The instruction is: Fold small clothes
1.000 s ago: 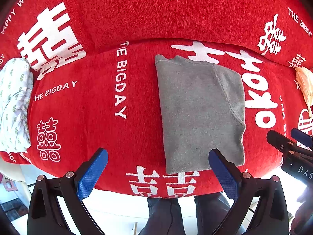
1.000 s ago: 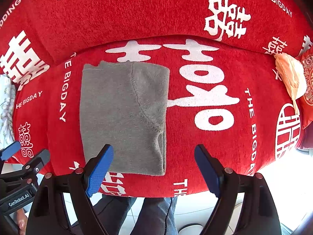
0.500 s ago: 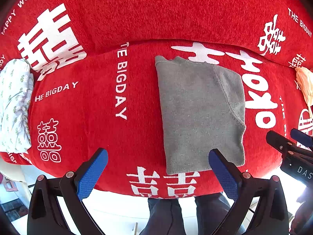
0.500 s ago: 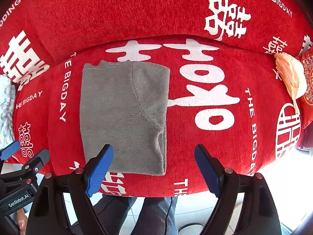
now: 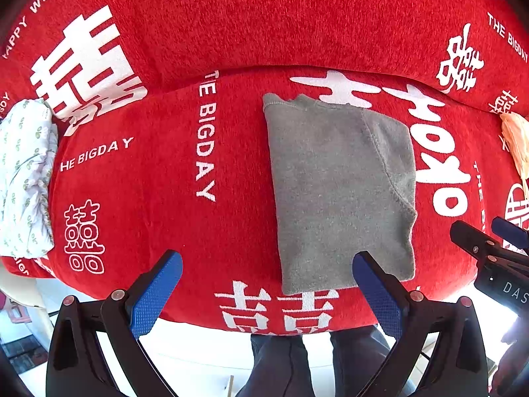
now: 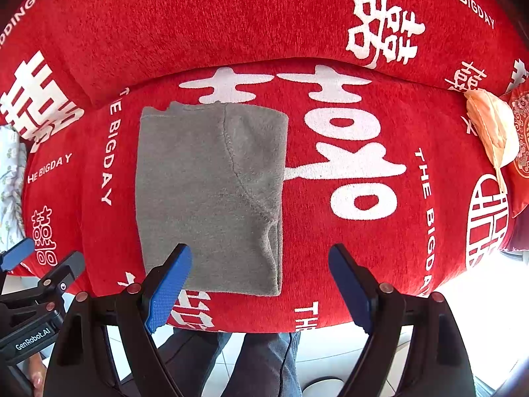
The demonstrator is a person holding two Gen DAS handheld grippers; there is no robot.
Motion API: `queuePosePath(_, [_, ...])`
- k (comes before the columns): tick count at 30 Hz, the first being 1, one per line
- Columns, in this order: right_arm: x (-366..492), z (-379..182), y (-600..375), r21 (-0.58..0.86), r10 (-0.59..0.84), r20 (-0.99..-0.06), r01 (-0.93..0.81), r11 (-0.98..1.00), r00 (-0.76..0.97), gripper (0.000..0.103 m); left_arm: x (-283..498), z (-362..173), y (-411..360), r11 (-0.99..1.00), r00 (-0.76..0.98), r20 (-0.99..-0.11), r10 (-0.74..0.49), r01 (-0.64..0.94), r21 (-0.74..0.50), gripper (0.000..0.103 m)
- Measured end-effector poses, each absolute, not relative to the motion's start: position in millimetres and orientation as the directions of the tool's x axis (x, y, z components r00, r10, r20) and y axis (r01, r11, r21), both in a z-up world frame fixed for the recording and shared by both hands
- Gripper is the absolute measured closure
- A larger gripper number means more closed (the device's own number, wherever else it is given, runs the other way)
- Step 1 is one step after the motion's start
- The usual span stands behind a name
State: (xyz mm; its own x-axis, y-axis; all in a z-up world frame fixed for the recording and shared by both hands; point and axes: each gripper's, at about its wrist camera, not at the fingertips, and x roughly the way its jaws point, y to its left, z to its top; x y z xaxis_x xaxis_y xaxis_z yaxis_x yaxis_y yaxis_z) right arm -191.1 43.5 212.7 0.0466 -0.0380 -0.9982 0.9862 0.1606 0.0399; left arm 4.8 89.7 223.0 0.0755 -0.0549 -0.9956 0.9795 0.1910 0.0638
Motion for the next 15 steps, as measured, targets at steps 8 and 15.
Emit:
queuePosePath(8, [-191.4,213.2,43.7,0.039,-0.040,-0.998,0.986,0.160,0.046,0.016,4.3,223.4,89.8,0.193,0.076,-0.995,-0.057,0.979,0.064,0.000])
queuePosePath(15, [-191.6,213.5,43.4,0.039,-0.041,-0.998,0.986,0.161,0.046,0.016,3.1,223.7,89.8,0.194,0.077,-0.995,-0.056,0.979,0.065,0.000])
